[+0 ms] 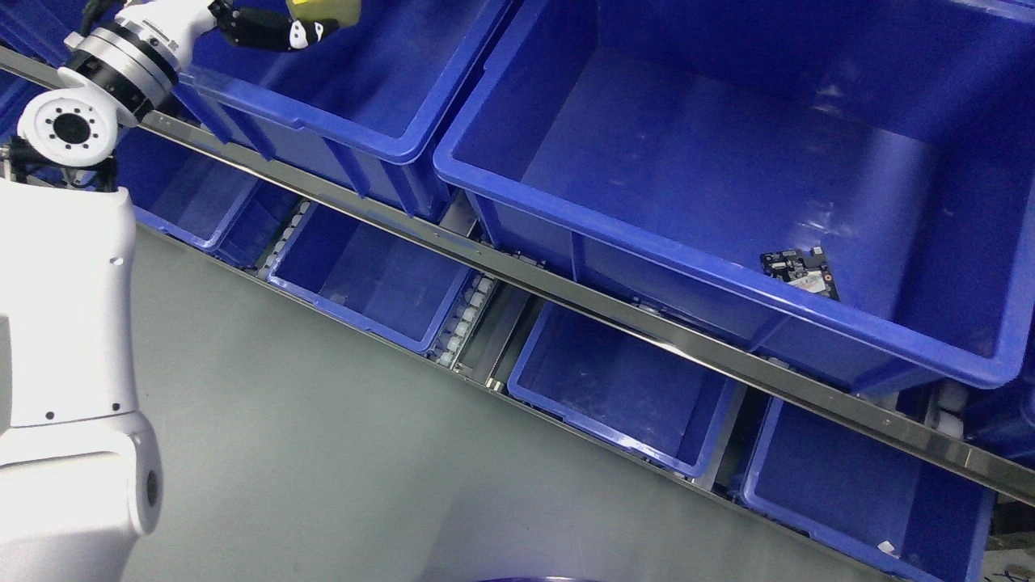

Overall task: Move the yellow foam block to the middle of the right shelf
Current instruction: 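Open the left hand and withdraw it from the bin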

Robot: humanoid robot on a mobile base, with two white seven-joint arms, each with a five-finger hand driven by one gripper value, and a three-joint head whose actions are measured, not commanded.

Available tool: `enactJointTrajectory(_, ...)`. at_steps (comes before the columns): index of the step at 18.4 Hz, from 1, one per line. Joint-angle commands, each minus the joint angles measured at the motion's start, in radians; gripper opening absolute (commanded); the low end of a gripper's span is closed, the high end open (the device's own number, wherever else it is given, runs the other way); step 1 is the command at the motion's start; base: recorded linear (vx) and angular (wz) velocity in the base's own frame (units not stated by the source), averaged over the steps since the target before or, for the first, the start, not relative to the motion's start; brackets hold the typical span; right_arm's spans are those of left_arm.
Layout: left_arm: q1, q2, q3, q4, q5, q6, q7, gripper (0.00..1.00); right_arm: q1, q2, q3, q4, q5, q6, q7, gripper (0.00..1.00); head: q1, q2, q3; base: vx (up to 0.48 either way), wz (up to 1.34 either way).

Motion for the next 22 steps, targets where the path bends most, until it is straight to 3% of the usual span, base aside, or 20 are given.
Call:
enactJointTrajectory(1,-0.012,-0.202,0.198,0.033,0.088,0.093,0.142,1.0,0.025,-0.017,-0.012,-0.017,0.003,0.0,0.001,1.0,0.0,0.0,0.0,0.0,0.0)
enactJointTrajectory(4,-0.009,-0.202,0.146,0.034,0.202,0.126,0.249,1.0,0.023,-0.017,-0.012,-0.017,0.003,0.0,0.001,1.0,0.0,0.0,0.0,0.0,0.0)
enactJointTrajectory(10,-0.021,-0.202,0.093,0.04,0.211,0.143,0.254,1.0,0.025,-0.017,-0.012,-0.017,0.003,0.0,0.001,1.0,0.0,0.0,0.0,0.0,0.0)
enactJointTrajectory(12,-0.03,-0.202,0.099,0.019,0.301,0.142,0.256,1.0,0.023,-0.017,-0.012,-0.017,0.003,0.0,0.001,1.0,0.0,0.0,0.0,0.0,0.0)
enactJointTrajectory(14,-0.015,-0.202,0.099,-0.038,0.458,0.149,0.279,1.0,0.023,-0.017,-0.012,-0.017,0.003,0.0,0.001,1.0,0.0,0.0,0.0,0.0,0.0)
enactJointTrajectory(16,0.031,-0.202,0.095,-0.11,0.519,0.165,0.297,1.0,0.023,-0.017,-0.012,-0.017,0.003,0.0,0.001,1.0,0.0,0.0,0.0,-0.018,0.0)
enactJointTrajectory(22,0.294,-0.202,0.09,-0.377,0.535,0.173,0.286,1.0,0.025,-0.017,-0.012,-0.017,0.003,0.0,0.001,1.0,0.0,0.0,0.0,-0.056,0.02)
